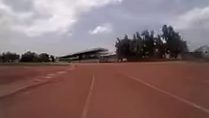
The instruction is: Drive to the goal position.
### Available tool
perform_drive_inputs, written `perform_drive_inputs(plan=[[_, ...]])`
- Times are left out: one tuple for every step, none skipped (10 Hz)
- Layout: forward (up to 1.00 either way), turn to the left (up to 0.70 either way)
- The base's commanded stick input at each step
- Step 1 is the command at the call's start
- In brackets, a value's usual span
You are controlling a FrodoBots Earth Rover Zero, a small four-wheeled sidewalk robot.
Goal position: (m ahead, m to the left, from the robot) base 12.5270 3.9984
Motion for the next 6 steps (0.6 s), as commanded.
perform_drive_inputs(plan=[[0.45,0.00],[0.45,0.00],[0.45,0.00],[0.45,0.00],[0.45,0.00],[0.45,0.00]])
